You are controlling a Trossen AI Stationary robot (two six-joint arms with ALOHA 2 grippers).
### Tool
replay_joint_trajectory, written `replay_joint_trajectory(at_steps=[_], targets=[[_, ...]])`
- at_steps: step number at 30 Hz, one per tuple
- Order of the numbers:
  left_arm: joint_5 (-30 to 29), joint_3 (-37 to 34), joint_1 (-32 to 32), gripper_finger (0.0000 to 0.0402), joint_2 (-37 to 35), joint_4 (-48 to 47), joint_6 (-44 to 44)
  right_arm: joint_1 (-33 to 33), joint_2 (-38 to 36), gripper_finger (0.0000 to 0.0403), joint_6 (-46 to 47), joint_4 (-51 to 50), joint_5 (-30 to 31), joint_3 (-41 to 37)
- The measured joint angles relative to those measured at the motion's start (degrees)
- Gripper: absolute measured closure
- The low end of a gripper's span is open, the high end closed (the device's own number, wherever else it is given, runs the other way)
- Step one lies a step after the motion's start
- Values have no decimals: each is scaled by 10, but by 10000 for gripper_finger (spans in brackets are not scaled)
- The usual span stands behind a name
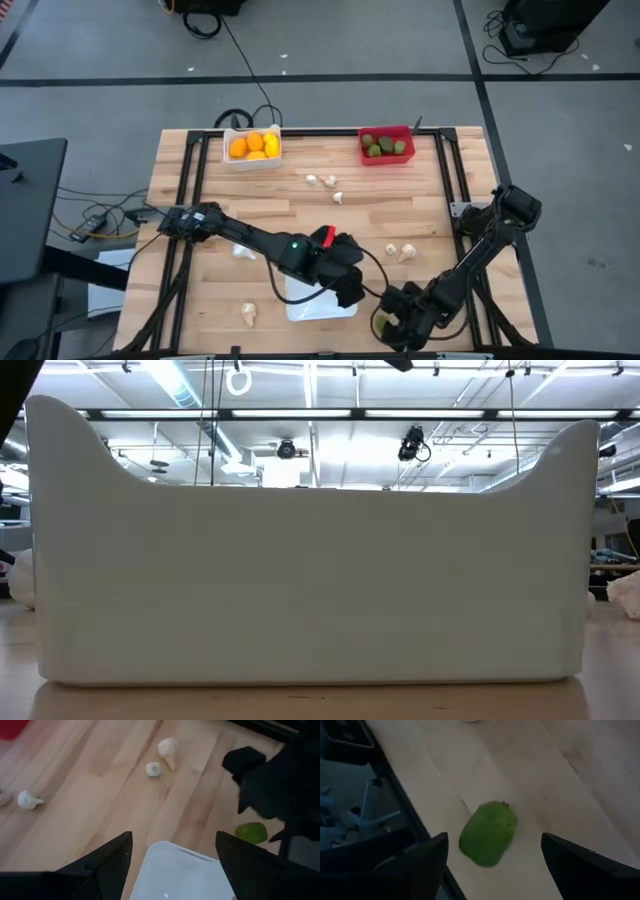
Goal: Sort produce into baskets
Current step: Put the green lime into the red bin
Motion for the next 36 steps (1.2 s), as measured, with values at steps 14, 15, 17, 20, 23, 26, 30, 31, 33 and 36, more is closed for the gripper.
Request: replay_joint_trajectory(at_steps=[14,15,17,20,23,26,30,31,33,36], targets=[[52,-1,14,125,-17,-194,-110,-28,54,167,-12,49,-71,1],[52,-1,15,128,-17,-203,-109,-29,52,188,-12,46,-78,1],[52,-1,15,133,-17,-200,-96,-33,48,224,-12,42,-87,1],[51,-1,16,140,-17,-168,-73,-37,37,247,-9,31,-78,0],[60,-6,20,144,-17,-124,-29,-43,16,246,-13,21,-55,0],[110,-9,23,144,-16,-49,22,-45,-18,235,-14,-4,-26,0],[140,-9,22,145,-16,2,49,-48,-75,235,-18,-79,22,0],[140,-9,24,145,-16,1,52,-49,-90,235,-22,-98,39,0],[140,-9,31,145,-19,0,66,-55,-119,235,-45,-125,67,0],[144,-9,37,145,-30,11,97,-75,-155,235,-91,-144,85,0]])
